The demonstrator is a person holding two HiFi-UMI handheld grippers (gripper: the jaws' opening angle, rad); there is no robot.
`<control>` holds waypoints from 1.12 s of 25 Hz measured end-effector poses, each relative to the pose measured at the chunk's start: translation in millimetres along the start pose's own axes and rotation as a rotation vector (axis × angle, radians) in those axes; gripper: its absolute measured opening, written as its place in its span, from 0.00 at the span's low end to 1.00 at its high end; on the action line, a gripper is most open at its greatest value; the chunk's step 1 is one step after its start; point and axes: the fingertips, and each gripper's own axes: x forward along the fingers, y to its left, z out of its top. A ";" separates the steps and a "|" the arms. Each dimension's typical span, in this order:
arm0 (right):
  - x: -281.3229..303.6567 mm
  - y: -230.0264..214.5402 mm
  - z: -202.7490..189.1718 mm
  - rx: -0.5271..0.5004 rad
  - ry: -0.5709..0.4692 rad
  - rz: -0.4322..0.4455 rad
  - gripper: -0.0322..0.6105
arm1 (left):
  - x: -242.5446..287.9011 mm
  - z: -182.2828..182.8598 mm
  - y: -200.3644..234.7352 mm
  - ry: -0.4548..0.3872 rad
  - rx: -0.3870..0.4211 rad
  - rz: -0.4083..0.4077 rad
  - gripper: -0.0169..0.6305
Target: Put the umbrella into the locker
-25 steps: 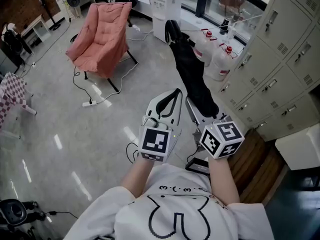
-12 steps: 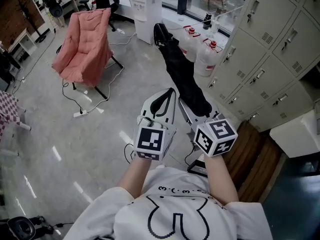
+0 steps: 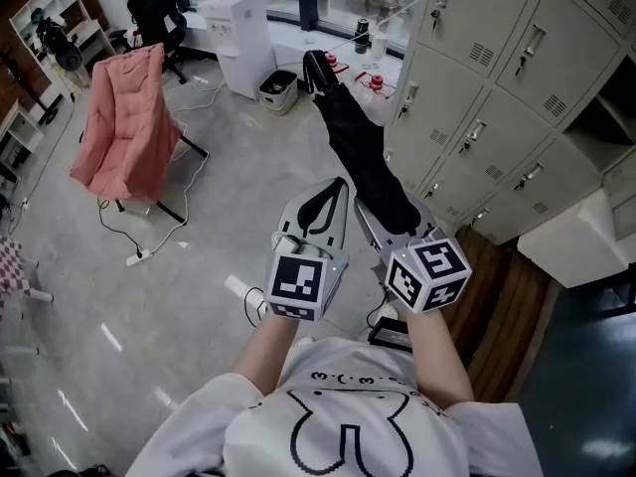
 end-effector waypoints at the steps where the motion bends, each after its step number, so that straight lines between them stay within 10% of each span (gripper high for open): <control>1: -2.2 -11.3 1.7 0.002 -0.002 -0.010 0.38 | 9.8 -0.3 -6.3 0.001 0.001 -0.011 0.06; 28: -118.1 -301.9 31.3 0.049 -0.022 -0.225 0.38 | 237.5 -6.4 -228.8 -0.014 -0.013 -0.231 0.06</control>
